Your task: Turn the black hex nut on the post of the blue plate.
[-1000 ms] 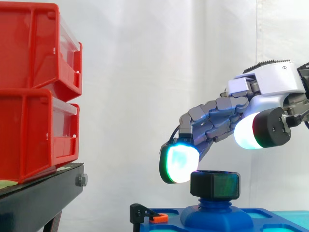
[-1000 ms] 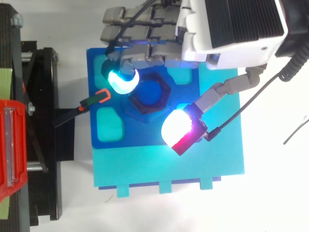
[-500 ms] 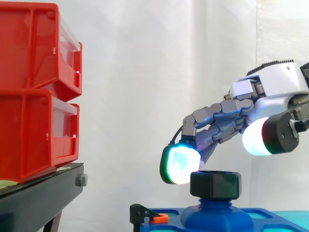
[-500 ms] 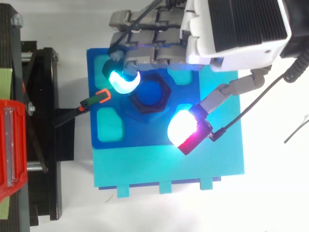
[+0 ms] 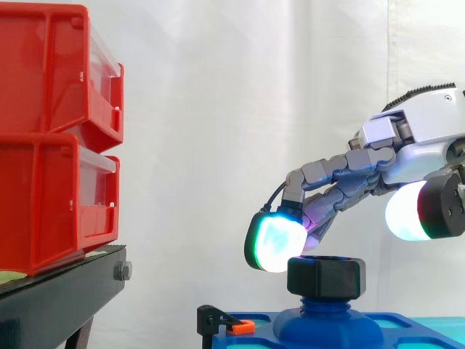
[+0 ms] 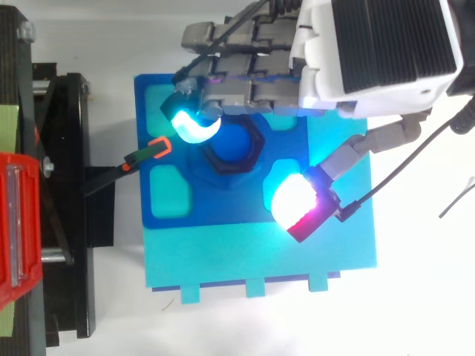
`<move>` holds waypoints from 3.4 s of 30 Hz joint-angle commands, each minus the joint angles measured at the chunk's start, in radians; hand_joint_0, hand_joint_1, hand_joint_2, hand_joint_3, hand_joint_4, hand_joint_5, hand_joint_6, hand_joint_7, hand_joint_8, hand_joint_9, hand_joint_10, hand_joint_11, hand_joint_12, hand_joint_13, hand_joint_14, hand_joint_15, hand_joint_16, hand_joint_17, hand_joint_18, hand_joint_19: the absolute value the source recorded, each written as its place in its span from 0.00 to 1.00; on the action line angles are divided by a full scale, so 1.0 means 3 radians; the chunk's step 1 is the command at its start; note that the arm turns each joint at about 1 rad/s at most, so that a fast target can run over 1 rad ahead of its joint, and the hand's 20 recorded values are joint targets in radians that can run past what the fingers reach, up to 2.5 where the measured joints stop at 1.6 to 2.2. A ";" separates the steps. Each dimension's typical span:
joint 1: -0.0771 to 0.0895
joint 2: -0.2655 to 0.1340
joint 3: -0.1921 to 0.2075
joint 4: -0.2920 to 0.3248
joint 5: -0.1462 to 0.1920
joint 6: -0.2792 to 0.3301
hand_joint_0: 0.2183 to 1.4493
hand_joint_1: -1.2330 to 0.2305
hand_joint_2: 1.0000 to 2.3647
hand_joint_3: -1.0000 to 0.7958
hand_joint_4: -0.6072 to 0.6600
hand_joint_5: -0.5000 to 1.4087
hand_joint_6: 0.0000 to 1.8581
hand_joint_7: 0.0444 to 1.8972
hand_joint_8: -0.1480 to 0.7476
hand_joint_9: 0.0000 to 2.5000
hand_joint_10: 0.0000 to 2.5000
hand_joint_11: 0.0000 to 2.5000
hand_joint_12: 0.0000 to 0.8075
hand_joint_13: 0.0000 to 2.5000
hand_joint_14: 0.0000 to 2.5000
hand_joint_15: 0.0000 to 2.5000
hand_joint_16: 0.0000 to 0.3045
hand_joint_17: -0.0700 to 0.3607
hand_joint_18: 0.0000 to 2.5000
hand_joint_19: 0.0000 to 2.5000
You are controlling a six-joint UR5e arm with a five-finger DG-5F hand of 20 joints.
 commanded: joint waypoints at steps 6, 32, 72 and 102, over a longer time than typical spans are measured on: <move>0.0005 0.0025 0.0000 -0.0048 0.0000 -0.0011 0.16 0.60 0.00 0.28 0.71 0.20 0.27 0.71 0.50 0.17 0.00 0.03 0.47 0.11 0.00 0.02 0.20 0.47 0.12 0.20; 0.0010 0.0122 0.0000 -0.0324 0.0005 -0.0256 0.17 0.59 0.00 0.28 0.70 0.20 0.27 0.71 0.49 0.18 0.00 0.03 0.46 0.11 0.00 0.02 0.19 0.47 0.12 0.20; 0.0118 0.0225 -0.0005 -0.0513 0.0040 -0.0353 0.18 0.58 0.00 0.28 0.70 0.20 0.27 0.70 0.49 0.18 0.00 0.04 0.46 0.11 0.00 0.02 0.19 0.46 0.12 0.20; 0.0204 0.0358 0.0072 -0.0611 0.0281 -0.0251 0.21 0.35 0.00 0.28 0.63 0.14 0.27 0.47 0.43 0.12 0.00 0.03 0.44 0.08 0.00 0.01 0.18 0.44 0.10 0.19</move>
